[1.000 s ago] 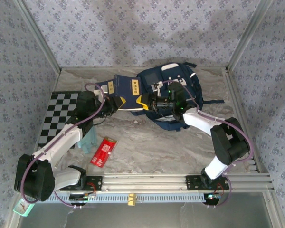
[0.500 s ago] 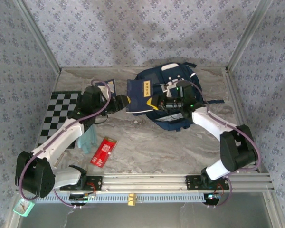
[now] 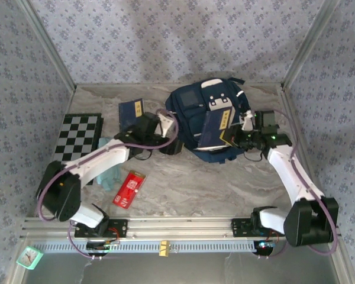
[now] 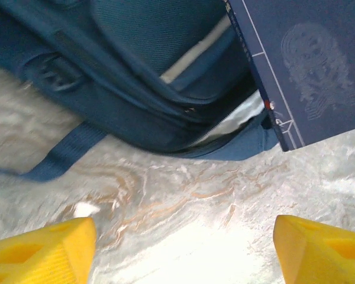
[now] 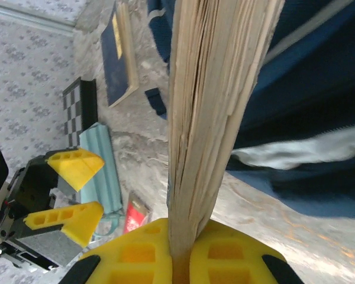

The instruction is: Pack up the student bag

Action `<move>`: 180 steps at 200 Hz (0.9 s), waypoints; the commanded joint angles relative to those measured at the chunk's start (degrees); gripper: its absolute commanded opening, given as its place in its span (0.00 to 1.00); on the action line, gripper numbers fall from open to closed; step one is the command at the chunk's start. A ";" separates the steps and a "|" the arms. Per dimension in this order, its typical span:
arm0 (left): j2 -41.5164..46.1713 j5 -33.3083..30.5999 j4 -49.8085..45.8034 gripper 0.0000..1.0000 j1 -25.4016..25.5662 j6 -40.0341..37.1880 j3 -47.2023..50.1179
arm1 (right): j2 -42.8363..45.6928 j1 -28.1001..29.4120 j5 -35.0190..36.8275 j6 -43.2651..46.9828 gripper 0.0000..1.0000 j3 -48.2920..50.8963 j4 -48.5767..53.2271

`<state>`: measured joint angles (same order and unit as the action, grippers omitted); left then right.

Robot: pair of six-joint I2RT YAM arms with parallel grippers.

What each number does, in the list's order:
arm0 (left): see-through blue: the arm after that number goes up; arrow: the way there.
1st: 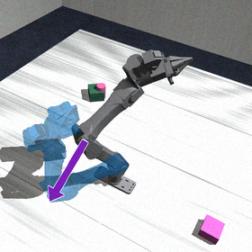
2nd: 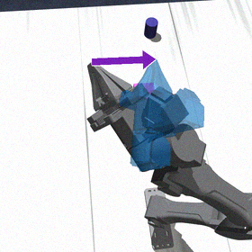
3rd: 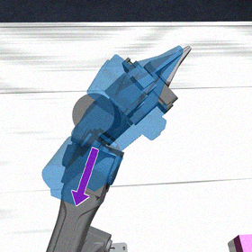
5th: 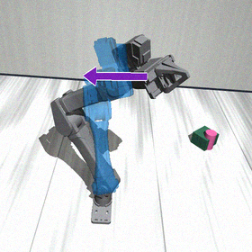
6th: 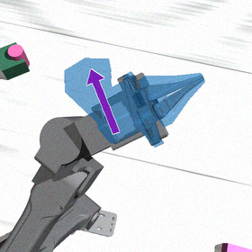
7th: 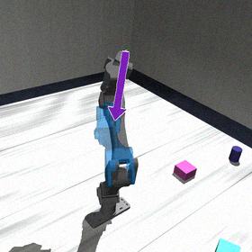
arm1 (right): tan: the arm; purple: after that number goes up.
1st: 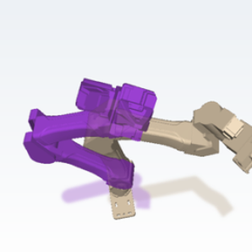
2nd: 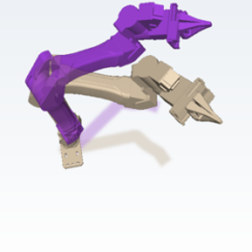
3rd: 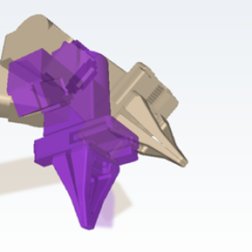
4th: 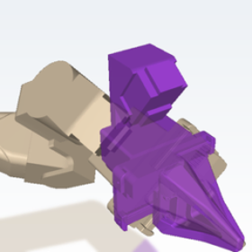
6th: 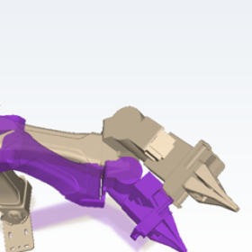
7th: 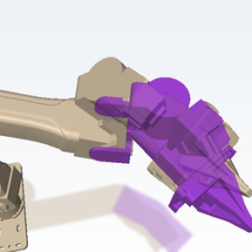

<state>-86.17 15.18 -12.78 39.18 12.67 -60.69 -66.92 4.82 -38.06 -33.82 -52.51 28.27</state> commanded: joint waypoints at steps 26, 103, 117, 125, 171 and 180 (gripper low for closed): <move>-13.83 0.48 -1.91 0.80 4.50 -12.74 -15.64 | 10.30 -9.79 -0.48 4.64 0.00 3.86 12.70; -30.67 -6.29 -6.43 0.85 10.68 -24.72 -33.84 | 13.04 -22.89 -2.07 4.88 0.00 4.35 17.46; -33.10 -4.65 -7.93 0.84 11.72 -24.95 -36.85 | 13.17 -24.07 -0.79 5.54 0.00 3.87 18.02; -34.43 -3.72 -8.47 0.83 12.45 -24.88 -38.15 | 13.21 -24.86 -0.29 5.76 0.00 3.74 18.26; -44.81 -4.56 -16.28 0.70 13.65 -20.25 -53.28 | 12.69 -26.30 -0.79 5.35 0.00 4.99 15.11; -46.08 -3.01 -17.34 0.66 13.72 -19.73 -55.69 | 12.47 -26.35 -1.10 5.18 0.00 5.05 14.80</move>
<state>-128.57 10.50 -24.25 52.97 -9.39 -108.55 -54.11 -21.15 -38.06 -29.91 -47.59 45.34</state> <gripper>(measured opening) 0.702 0.098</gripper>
